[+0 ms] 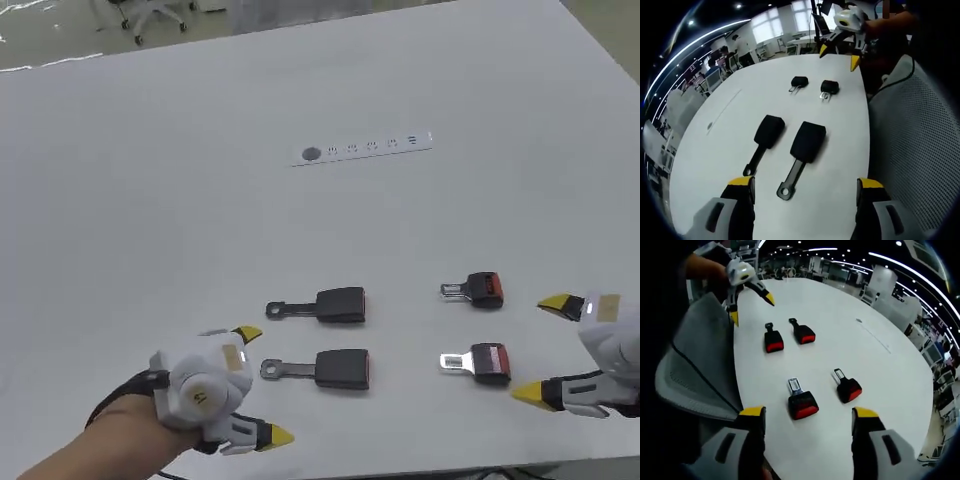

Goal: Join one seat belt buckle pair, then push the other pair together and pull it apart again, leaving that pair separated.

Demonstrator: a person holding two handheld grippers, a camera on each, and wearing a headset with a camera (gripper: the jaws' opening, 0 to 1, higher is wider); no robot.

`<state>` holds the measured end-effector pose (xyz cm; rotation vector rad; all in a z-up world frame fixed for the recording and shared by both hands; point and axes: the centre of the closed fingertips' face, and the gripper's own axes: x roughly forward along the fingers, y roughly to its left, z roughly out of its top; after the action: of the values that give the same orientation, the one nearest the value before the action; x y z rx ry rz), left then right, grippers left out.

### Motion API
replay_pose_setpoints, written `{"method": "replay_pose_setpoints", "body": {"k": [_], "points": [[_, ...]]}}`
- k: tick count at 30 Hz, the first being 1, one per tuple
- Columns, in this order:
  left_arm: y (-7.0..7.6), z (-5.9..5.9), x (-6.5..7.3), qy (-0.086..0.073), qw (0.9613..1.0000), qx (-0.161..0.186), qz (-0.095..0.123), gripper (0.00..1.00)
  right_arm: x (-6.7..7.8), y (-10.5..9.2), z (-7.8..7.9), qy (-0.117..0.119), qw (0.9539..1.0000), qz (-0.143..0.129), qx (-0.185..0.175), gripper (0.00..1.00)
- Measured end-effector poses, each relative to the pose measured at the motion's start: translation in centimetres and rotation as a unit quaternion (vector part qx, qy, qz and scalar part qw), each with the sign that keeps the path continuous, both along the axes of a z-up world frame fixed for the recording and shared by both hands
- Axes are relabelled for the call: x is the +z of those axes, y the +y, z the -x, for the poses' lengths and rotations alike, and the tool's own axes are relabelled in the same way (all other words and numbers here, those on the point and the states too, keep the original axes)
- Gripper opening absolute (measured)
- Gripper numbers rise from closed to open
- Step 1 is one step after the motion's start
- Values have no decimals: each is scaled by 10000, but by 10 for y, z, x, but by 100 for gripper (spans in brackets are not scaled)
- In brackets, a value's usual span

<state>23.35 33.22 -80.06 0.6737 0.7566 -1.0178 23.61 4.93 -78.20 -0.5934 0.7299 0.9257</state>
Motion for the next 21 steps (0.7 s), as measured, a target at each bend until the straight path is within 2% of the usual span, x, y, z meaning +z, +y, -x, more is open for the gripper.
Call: {"method": "replay_pose_setpoints", "body": {"k": [6,13,17,21], "points": [[-7,0,-1,34,9997,-232,-117,85,9,-3,7,-132,9997,-133,-179,71],[-16,-1,5,-6,9992,-375,-129,85,7,-12,19,-125,9991,-151,-370,72],[-14,0,9,-75,9991,-401,-123,85,6,-12,22,-108,9992,-140,-359,72],[-7,1,9,-130,9992,-355,-147,85,7,-7,23,-118,9995,-118,-283,72]]}}
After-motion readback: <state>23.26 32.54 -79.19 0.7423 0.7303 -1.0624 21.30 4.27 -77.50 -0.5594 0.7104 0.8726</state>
